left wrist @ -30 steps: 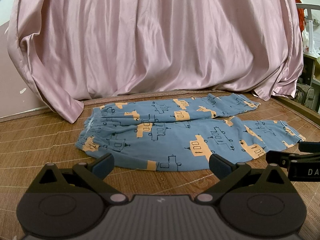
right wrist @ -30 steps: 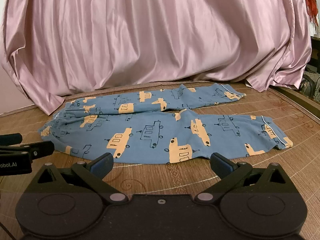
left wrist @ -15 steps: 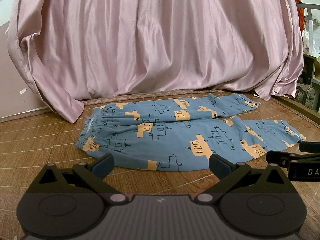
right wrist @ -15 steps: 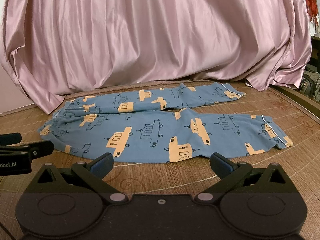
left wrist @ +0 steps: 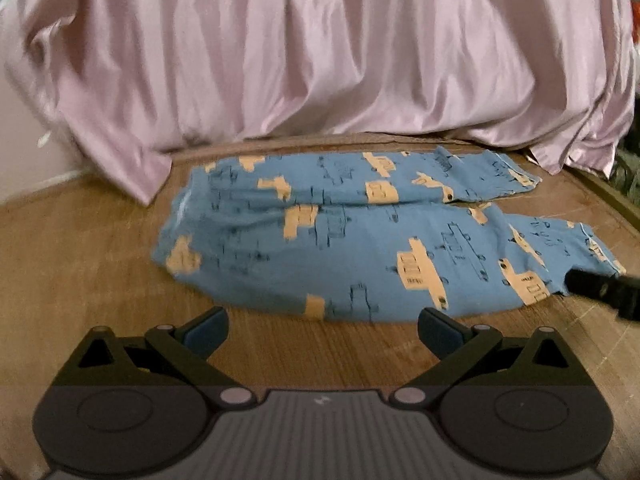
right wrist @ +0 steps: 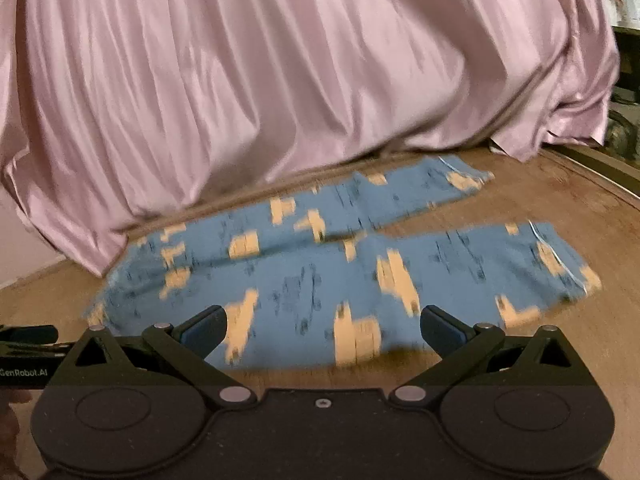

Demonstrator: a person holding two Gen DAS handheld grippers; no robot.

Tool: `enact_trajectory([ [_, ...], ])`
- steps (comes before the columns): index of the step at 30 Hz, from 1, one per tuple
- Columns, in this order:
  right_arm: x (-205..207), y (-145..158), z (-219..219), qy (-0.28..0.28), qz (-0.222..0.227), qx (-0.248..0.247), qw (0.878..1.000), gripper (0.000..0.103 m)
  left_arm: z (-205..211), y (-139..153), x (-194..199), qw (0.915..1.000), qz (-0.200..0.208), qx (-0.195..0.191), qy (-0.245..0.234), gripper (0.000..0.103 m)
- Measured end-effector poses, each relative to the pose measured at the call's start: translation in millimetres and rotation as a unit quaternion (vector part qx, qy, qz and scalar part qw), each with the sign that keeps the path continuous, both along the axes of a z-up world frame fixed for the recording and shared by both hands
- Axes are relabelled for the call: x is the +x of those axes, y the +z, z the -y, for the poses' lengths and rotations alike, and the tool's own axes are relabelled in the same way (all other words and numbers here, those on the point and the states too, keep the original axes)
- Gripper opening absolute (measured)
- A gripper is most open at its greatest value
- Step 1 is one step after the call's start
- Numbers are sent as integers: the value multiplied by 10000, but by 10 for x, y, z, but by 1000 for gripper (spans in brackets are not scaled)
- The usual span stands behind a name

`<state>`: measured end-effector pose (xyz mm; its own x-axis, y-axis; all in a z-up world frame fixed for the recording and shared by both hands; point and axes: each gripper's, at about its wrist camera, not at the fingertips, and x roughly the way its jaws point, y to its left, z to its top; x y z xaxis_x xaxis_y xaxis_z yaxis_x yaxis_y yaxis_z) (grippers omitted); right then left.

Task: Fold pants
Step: 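Reach both grippers to the waistband corners of the blue pants and grasp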

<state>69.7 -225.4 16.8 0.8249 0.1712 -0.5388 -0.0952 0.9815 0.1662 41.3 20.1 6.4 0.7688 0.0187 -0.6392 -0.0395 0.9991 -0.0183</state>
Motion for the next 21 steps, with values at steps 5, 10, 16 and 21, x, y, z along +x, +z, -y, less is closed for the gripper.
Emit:
enact_trajectory([
  [5, 428, 271, 119, 704, 1, -319, 9970, 103, -42, 398, 473, 9983, -354, 416, -185, 103],
  [10, 1037, 466, 175, 1358, -132, -615, 9887, 103, -35, 817, 1044, 9920, -455, 1126, -345, 103],
  [16, 1931, 268, 50, 2161, -538, -1130, 9683, 102, -193, 839, 1900, 9885, -543, 1123, -854, 103],
  [21, 2799, 24, -268, 3441, -430, -1991, 9166, 102, -535, 574, 2392, 9850, -182, 1065, -1344, 103],
])
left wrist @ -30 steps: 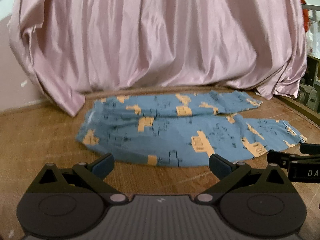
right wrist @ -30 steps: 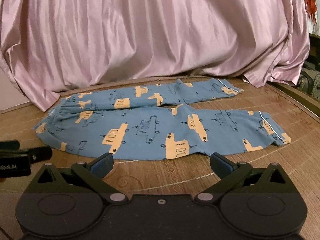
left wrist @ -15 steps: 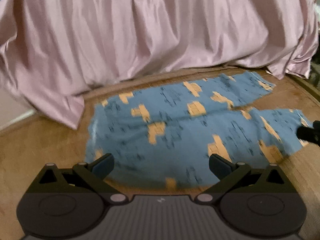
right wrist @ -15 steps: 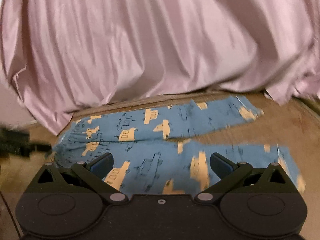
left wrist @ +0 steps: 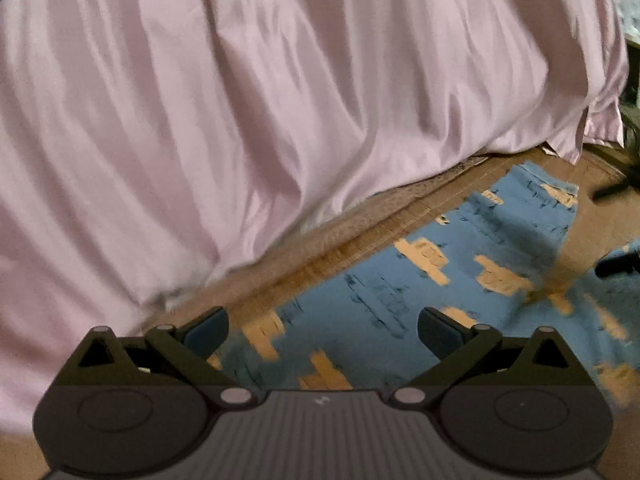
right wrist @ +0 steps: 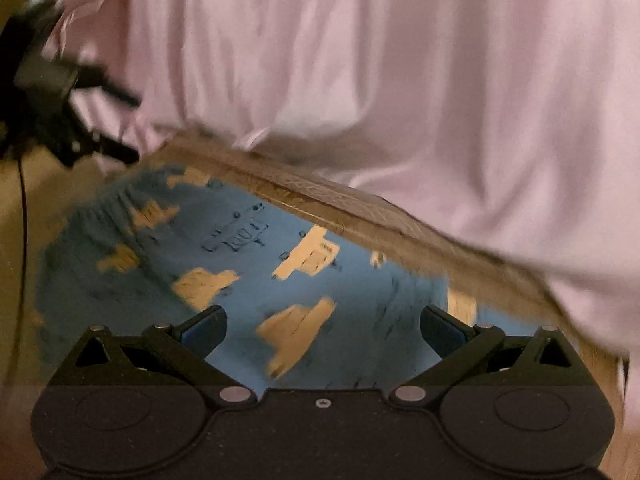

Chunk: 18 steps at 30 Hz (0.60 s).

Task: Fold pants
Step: 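Reach both grippers to the waistband corners of the blue pants and grasp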

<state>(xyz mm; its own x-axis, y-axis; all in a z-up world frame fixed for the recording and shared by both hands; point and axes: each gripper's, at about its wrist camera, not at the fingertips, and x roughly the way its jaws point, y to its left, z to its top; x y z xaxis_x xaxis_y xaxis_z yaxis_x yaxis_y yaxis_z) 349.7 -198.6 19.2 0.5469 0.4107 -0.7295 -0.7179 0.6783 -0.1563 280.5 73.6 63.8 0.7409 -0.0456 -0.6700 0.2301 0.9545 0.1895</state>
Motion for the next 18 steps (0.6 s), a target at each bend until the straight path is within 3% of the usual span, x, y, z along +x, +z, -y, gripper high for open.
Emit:
enact_trajectory([
  [4, 636, -207, -235, 377, -363, 8, 9986, 100, -197, -205, 385, 9990, -193, 351, -212, 103],
  [10, 1163, -480, -415, 697, -455, -529, 9951, 87, -280, -503, 842, 9926, -689, 299, -956, 102],
  [13, 1313, -547, -365, 758, -520, -640, 9937, 76, -178, -622, 1018, 9879, -750, 271, -1328, 99],
  [18, 1497, -542, -346, 783, -684, -293, 9942, 71, -56, -809, 1306, 9777, -1238, 134, -1694, 68],
])
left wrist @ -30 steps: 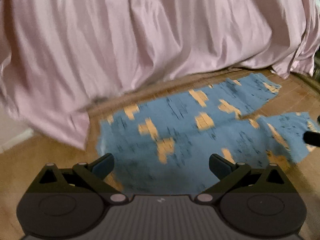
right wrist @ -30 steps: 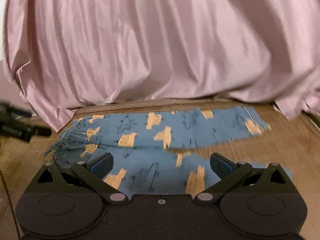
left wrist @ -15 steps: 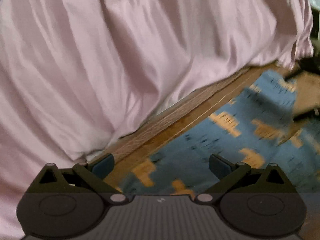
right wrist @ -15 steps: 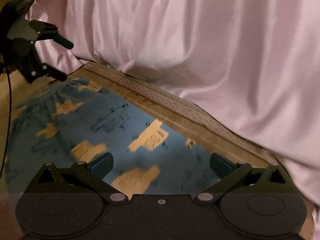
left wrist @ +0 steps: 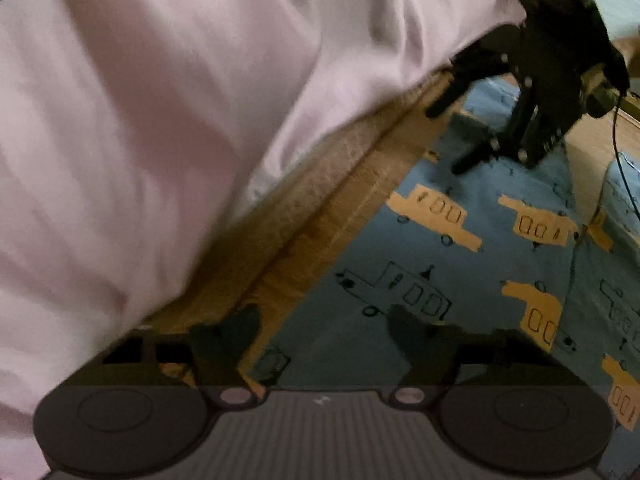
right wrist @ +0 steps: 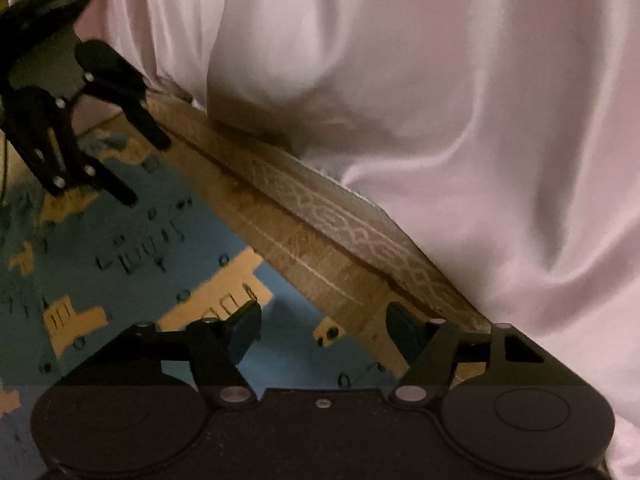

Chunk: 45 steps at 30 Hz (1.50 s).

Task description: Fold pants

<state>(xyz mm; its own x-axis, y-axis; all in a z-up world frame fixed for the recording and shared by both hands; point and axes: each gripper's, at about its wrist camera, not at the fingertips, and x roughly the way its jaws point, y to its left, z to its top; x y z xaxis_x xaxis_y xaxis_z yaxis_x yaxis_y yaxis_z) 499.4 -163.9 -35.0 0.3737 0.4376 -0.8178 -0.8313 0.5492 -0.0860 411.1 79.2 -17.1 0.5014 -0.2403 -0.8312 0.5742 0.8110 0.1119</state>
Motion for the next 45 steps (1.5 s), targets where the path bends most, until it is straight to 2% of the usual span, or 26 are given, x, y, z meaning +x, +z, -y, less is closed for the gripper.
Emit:
enact_trajectory([
  [7, 64, -97, -196, 560, -281, -280, 9976, 66, -24, -49, 197, 9995, -258, -138, -80, 62],
  [9, 109, -131, -236, 591, -379, -361, 9969, 67, -1, -74, 220, 9991, -377, -101, -192, 58],
  [12, 198, -129, -258, 470, -500, -276, 9973, 66, 30, -137, 267, 9977, -628, 37, -270, 58],
  [13, 214, -123, -248, 430, -525, -269, 9973, 58, 38, -125, 272, 9978, -595, 26, -304, 58],
  [14, 218, -119, -248, 441, -509, -297, 9973, 43, 45, -123, 284, 9976, -631, 39, -287, 56],
  [15, 201, -111, -244, 510, -507, -365, 9967, 36, 49, -119, 294, 9975, -658, 37, -241, 54],
  [16, 176, -106, -240, 576, -523, -421, 9961, 32, 52, -121, 300, 9975, -661, 47, -226, 52],
  [19, 113, -97, -234, 661, -688, -450, 9944, 26, 76, -99, 261, 9974, -650, 82, -314, 34],
  [21, 83, -102, -247, 610, -616, -473, 9951, 9, 103, -92, 237, 9971, -681, 59, -347, 16],
  [22, 80, -115, -260, 564, -611, -475, 9954, 4, 116, -90, 222, 9970, -695, 47, -339, 14],
  [23, 52, -111, -266, 528, -564, -484, 9958, 3, 127, -81, 210, 9972, -668, 79, -319, 11],
  [24, 12, -107, -277, 515, -467, -524, 9962, 3, 144, -76, 197, 9976, -613, 129, -295, 7],
  [27, -102, -90, -327, 494, -125, -648, 9966, 2, 179, -66, 186, 9985, -505, 173, -75, 4],
  [31, -269, 40, -410, 429, 672, -807, 9935, 2, 226, -39, 124, 9987, -165, 331, 336, 4],
  [37, -231, 179, -647, 406, 1927, -1035, 9749, 2, 247, 177, 39, 9929, 653, 591, 798, 4],
  [41, -62, 51, -848, 387, 2182, -1268, 9669, 2, 215, 192, 118, 9846, 1062, 759, 1166, 4],
  [45, 96, -139, -994, 345, 2138, -1445, 9655, 2, 173, 72, 248, 9815, 977, 829, 1419, 4],
])
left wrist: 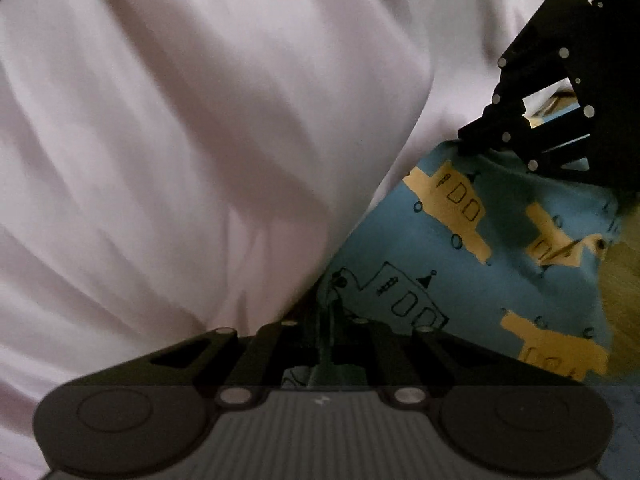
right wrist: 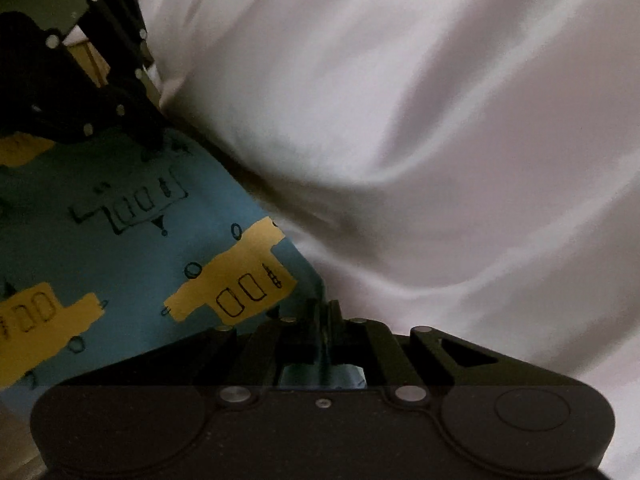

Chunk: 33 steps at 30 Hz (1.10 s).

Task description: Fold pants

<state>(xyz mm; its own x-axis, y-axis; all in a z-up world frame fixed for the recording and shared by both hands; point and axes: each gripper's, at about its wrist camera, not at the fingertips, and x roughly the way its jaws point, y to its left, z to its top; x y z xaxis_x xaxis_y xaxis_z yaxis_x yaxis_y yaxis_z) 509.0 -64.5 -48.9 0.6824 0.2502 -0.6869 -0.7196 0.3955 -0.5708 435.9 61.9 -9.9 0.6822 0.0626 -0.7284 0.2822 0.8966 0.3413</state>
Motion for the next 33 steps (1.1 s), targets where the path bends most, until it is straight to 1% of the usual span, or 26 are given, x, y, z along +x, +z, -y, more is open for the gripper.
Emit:
enact_trajectory([
  [2, 44, -57, -21, -23, -36, -22, 10000, 2, 25, -84, 40, 9999, -22, 117, -15, 5],
  [4, 96, -104, -21, -52, -125, -48, 9999, 4, 12, -122, 64, 9999, -89, 134, -46, 12],
  [5, 123, -112, -16, -66, -195, -35, 9998, 14, -14, -120, 73, 9999, -126, 81, -52, 18],
  [6, 161, -106, 9, -94, -268, 19, 9996, 21, -17, -108, 74, 9999, -133, -6, -41, 26],
  [7, 191, -85, 42, -141, -307, 119, 9994, 40, -89, -77, 70, 9997, -154, -168, -46, 35],
  [8, 208, -48, 90, -198, -326, 284, 9989, 58, -175, -40, 52, 9992, -195, -334, -73, 55],
  [9, 212, -2, 147, -228, -329, 475, 9981, 65, -289, 14, 13, 9982, -196, -546, -154, 67],
  [10, 238, 55, 222, -219, -372, 702, 9966, 74, -386, 63, -3, 9971, -158, -709, -243, 70],
  [11, 259, 100, 267, -185, -464, 897, 9947, 78, -503, 114, -79, 9962, -89, -815, -308, 75],
  [12, 282, 131, 292, -137, -582, 1056, 9926, 78, -615, 151, -150, 9960, -40, -836, -326, 77],
  [15, 355, 170, 288, 40, -857, 1315, 9876, 81, -893, 196, -267, 9961, -57, -864, -136, 77],
  [16, 367, 162, 260, 73, -934, 1367, 9862, 82, -957, 191, -251, 9956, -108, -933, -66, 77],
  [19, 420, 97, 136, 144, -1096, 1407, 9839, 82, -1142, 205, -262, 9911, -201, -1308, 164, 77],
  [20, 368, 82, 92, 162, -1086, 1379, 9844, 81, -1214, 172, -258, 9897, -285, -1383, 214, 72],
  [21, 358, 91, 61, 183, -1080, 1338, 9849, 81, -1294, 204, -286, 9890, -381, -1412, 227, 63],
  [22, 375, 126, 31, 188, -1084, 1294, 9855, 78, -1299, 146, -321, 9886, -469, -1416, 184, 60],
  [24, 373, 93, -37, 155, -1169, 1223, 9855, 76, -1283, 127, -364, 9896, -636, -1289, -22, 59],
  [25, 405, 85, -60, 130, -1211, 1203, 9852, 74, -1264, 81, -363, 9901, -713, -1206, -68, 59],
  [26, 453, 73, -107, 100, -1226, 1193, 9852, 72, -1247, 55, -345, 9899, -829, -1151, -87, 56],
  [27, 502, 64, -135, 49, -1241, 1197, 9850, 71, -1234, 30, -316, 9894, -978, -1076, -30, 53],
  [28, 549, 62, -155, -9, -1290, 1220, 9841, 69, -1227, -15, -282, 9879, -1182, -1000, 75, 53],
  [29, 607, 44, -169, -93, -1362, 1254, 9827, 67, -1224, -44, -258, 9864, -1297, -1002, 153, 53],
  [31, 688, 31, -140, -252, -1542, 1307, 9790, 61, -1204, -30, -224, 9852, -1365, -1008, 229, 51],
  [33, 770, 19, -113, -352, -1748, 1330, 9749, 60, -1176, -14, -196, 9830, -1476, -1049, 293, 37],
])
